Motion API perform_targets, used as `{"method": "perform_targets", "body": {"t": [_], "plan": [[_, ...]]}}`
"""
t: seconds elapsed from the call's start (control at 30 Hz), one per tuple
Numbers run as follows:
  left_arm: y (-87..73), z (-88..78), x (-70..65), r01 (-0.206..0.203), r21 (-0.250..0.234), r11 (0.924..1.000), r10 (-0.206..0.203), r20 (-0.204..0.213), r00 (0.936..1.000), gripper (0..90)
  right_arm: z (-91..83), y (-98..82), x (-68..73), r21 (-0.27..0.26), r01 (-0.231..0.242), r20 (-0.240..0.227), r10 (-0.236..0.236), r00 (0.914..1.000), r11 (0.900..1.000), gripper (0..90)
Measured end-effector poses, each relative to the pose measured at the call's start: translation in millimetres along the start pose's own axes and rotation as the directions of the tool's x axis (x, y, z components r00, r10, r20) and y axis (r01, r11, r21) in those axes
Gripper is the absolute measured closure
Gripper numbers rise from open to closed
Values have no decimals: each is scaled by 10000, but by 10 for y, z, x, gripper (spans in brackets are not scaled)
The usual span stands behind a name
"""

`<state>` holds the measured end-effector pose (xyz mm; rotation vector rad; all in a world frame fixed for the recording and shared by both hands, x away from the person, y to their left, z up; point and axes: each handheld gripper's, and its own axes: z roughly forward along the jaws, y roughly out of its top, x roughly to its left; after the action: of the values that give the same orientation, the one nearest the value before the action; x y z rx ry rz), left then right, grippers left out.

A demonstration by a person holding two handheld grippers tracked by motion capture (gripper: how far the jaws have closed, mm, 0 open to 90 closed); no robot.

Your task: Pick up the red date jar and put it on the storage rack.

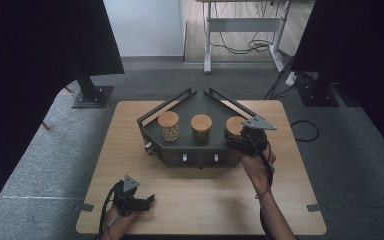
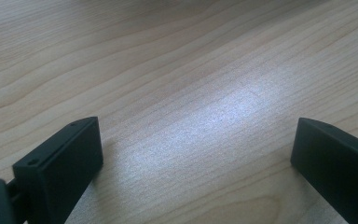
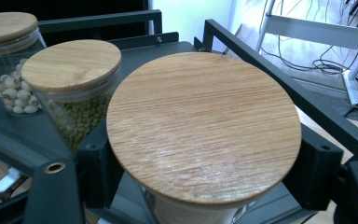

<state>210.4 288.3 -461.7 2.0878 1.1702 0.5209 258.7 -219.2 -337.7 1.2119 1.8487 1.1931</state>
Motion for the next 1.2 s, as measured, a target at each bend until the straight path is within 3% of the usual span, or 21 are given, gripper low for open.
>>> {"method": "perform_targets", "body": {"t": [1.2], "plan": [[0, 0, 1, -15, -3, 10000, 15, 27, 10000, 18, 329, 43, 24, 311, 234, 293, -243, 9993, 9992, 249]]}}
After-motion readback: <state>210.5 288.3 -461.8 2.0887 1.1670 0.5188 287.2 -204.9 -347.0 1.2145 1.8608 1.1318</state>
